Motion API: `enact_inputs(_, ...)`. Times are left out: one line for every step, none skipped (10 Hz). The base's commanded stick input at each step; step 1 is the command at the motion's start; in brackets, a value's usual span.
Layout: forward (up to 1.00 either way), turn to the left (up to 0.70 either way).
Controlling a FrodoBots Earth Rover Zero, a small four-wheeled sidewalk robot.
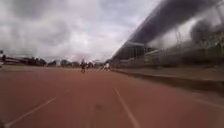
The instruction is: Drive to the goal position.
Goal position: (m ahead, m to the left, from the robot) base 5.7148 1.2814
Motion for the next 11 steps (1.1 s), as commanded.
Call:
enact_inputs(0.85,0.00)
enact_inputs(0.85,0.00)
enact_inputs(0.85,0.00)
enact_inputs(0.85,0.00)
enact_inputs(0.85,0.00)
enact_inputs(0.85,0.00)
enact_inputs(0.85,0.00)
enact_inputs(0.85,0.00)
enact_inputs(0.85,0.00)
enact_inputs(0.85,0.00)
enact_inputs(0.85,0.00)
